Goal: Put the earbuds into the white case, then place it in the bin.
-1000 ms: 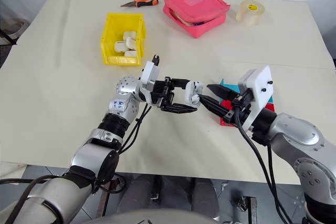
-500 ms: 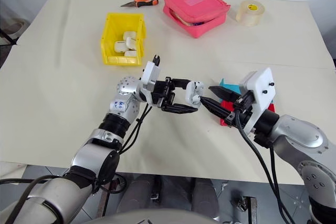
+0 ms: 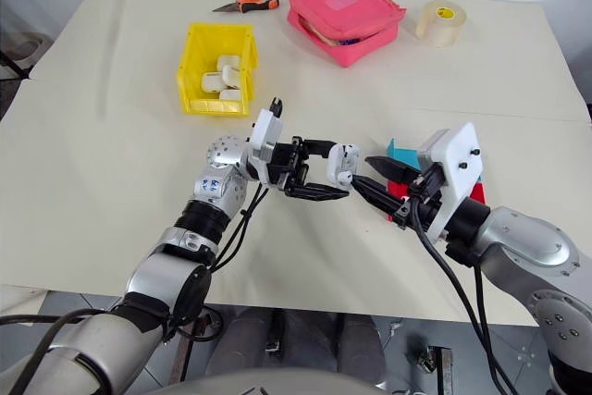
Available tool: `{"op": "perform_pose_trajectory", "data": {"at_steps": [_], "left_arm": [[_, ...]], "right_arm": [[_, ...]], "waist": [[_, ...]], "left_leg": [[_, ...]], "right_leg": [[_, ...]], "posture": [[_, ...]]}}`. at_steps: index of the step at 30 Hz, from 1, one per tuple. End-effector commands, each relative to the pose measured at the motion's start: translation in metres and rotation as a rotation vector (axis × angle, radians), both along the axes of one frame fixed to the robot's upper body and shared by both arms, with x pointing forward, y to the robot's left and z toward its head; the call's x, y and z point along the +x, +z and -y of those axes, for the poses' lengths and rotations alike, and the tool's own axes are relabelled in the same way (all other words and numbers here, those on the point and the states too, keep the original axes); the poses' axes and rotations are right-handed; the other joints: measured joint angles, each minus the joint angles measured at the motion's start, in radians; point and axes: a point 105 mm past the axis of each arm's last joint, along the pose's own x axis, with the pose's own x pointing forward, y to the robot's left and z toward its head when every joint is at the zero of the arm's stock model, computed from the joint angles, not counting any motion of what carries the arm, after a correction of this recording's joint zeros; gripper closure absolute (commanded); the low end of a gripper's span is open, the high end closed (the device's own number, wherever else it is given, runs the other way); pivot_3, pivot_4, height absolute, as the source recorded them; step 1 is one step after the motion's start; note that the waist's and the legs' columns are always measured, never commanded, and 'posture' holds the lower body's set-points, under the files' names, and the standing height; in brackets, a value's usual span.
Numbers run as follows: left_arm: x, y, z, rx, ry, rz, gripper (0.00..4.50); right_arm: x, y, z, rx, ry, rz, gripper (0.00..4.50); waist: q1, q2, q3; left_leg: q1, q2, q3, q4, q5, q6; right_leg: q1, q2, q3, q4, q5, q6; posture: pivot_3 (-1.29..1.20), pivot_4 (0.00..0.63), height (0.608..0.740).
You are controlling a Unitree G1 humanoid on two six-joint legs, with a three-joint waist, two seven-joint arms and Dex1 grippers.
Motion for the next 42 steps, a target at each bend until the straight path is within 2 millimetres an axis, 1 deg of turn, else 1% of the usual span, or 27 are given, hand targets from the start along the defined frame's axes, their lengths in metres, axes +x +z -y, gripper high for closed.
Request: {"op": "perform_pose_trajectory", "data": {"at_steps": [1, 6, 21, 31, 34, 38, 42], "left_arm": [[-0.003, 0.012, 0.005, -0.026, -0.040, 0.054, 1.71], [-0.004, 0.013, 0.006, -0.031, -0.043, 0.056, 1.71], [-0.001, 0.013, 0.003, -0.030, -0.031, 0.060, 1.71], [-0.001, 0.014, 0.004, -0.035, -0.029, 0.061, 1.71], [-0.002, 0.013, 0.004, -0.035, -0.033, 0.061, 1.71], [-0.004, 0.012, 0.005, -0.028, -0.045, 0.063, 1.71], [-0.006, 0.010, 0.004, -0.024, -0.059, 0.062, 1.71]], "right_arm": [[-0.002, 0.006, -0.003, -0.016, 0.006, 0.037, 2.50], [0.004, 0.007, -0.001, -0.023, -0.022, 0.048, 2.50], [0.005, 0.010, 0.016, -0.068, -0.054, 0.066, 2.50], [0.001, 0.015, 0.007, -0.057, -0.018, 0.076, 2.50], [0.003, 0.020, 0.007, -0.058, -0.027, 0.100, 2.50], [0.012, 0.032, 0.013, -0.061, -0.062, 0.147, 2.50], [0.017, 0.036, 0.015, -0.071, -0.061, 0.155, 2.50]], "waist": [[0.000, 0.000, 0.000], [0.000, 0.000, 0.000], [0.000, 0.000, 0.000], [0.000, 0.000, 0.000], [0.000, 0.000, 0.000], [-0.001, 0.000, 0.000], [0.000, 0.000, 0.000]], "left_leg": [[0.000, 0.000, 0.000, 0.000, 0.000, 0.000], [0.000, 0.000, 0.000, 0.000, 0.000, 0.000], [0.000, 0.000, 0.000, 0.000, 0.000, 0.000], [0.000, 0.000, 0.000, 0.000, 0.000, 0.000], [0.000, 0.000, 0.000, 0.000, 0.000, 0.000], [0.000, 0.000, 0.000, 0.000, 0.000, 0.000], [0.000, 0.000, 0.000, 0.000, 0.000, 0.000]], "right_leg": [[0.000, 0.000, 0.000, 0.000, 0.000, 0.000], [0.000, 0.000, 0.000, 0.000, 0.000, 0.000], [0.000, 0.000, 0.000, 0.000, 0.000, 0.000], [0.000, 0.000, 0.000, 0.000, 0.000, 0.000], [0.000, 0.000, 0.000, 0.000, 0.000, 0.000], [0.000, 0.000, 0.000, 0.000, 0.000, 0.000], [0.000, 0.000, 0.000, 0.000, 0.000, 0.000]], "posture": [[0.00, 0.150, 0.740], [0.00, 0.150, 0.740], [0.00, 0.150, 0.740], [0.00, 0.150, 0.740], [0.00, 0.150, 0.740], [0.00, 0.150, 0.740], [0.00, 0.150, 0.740]]}}
